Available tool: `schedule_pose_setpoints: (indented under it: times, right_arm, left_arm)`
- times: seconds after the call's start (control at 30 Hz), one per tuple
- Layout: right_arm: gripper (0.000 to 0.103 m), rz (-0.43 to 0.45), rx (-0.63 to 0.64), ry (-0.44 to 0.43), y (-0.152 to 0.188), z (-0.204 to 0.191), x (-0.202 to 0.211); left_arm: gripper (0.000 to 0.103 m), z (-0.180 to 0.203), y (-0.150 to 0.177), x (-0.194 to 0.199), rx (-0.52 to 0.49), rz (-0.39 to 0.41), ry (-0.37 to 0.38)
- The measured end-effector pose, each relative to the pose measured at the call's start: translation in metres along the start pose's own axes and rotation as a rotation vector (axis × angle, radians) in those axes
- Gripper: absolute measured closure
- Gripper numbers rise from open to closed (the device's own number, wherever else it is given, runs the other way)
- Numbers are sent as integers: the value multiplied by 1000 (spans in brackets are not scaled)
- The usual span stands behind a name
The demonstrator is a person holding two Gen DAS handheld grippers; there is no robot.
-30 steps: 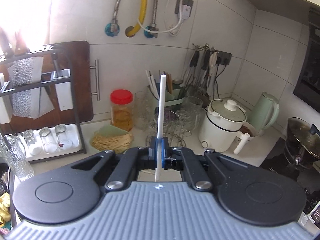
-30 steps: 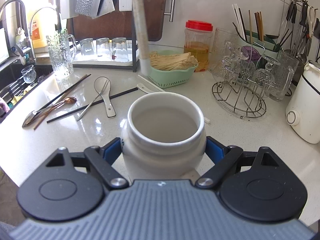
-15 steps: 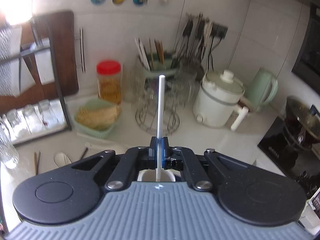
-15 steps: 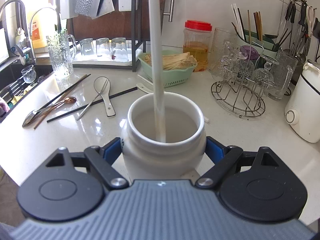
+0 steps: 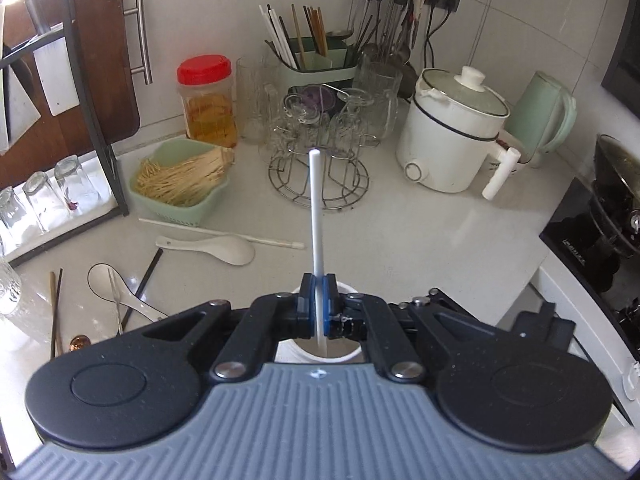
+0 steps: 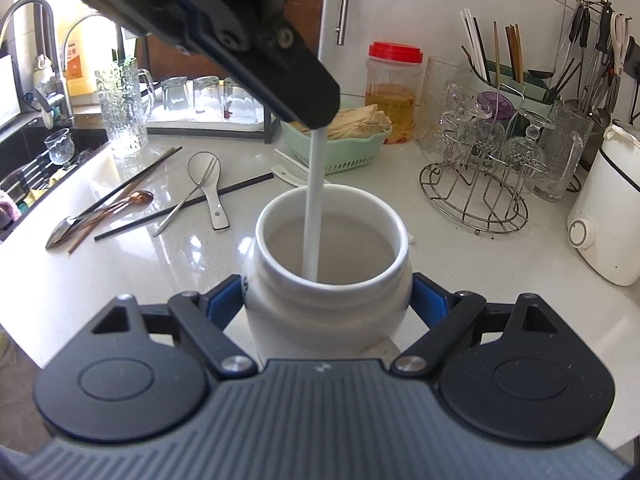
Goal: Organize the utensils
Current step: 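Lower the white chopstick into the mug and open the left tool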
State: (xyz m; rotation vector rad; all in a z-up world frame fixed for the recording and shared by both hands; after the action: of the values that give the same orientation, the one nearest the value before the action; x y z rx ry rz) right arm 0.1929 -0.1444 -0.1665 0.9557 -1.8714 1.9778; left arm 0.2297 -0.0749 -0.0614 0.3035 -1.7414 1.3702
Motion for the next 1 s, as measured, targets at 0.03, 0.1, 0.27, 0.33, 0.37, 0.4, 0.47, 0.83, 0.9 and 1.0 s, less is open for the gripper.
schedule_pose_setpoints:
  times: [0.03,0.1,0.27,0.33,0.37,0.4,0.47,0.83,0.9,1.0]
  right_arm:
    - [12,1,2,-2,0,0,1]
    - [12,0,6,-7,0,1,1]
    - [13,0,14,-17,0,2,1]
    - [13,1,18,-22,1,2,2]
    - [13,0,19,-25,1,3,2]
    - [13,0,22,-27,1,3,2]
    - [13,0,26,-33,1,4,3]
    - [13,4,44,-59,3,8,4]
    - [13,6,49,-65,3,9,4]
    - [13,8,54,-72,4,11,5]
  left_arm:
    - [99,-1,-1,-1,6,-5,1]
    - [99,-1,-4,-3,8,-11,-7]
    - [99,-7,-8,-8,54,-33,-28]
    - [99,-8,-9,-10,60,-34,-42]
    - [99,-9,-9,-11,64,-36,-44]
    - [99,-9,-10,-11,68,-37,-44]
    - [99,-8,-10,-11,76,-37,-54]
    - [99,-9,0,10,137,-15,-125]
    - [99,-12,6,17,157,-12,-146]
    - [99,-14,15,25,192,-15,-172]
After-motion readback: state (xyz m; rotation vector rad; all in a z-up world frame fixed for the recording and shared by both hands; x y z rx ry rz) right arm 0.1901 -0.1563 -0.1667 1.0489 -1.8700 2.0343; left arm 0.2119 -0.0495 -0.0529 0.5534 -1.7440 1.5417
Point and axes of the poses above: each gripper's, at about its wrist camera, not at the fingertips, and x roughly against the way its jaws point, z to its right, y to its underside, the point moved 1 cm from there along -x, roughly the way its jaws point, and after that the axes turned 10 degrees about -y, right-handed, at the moved point
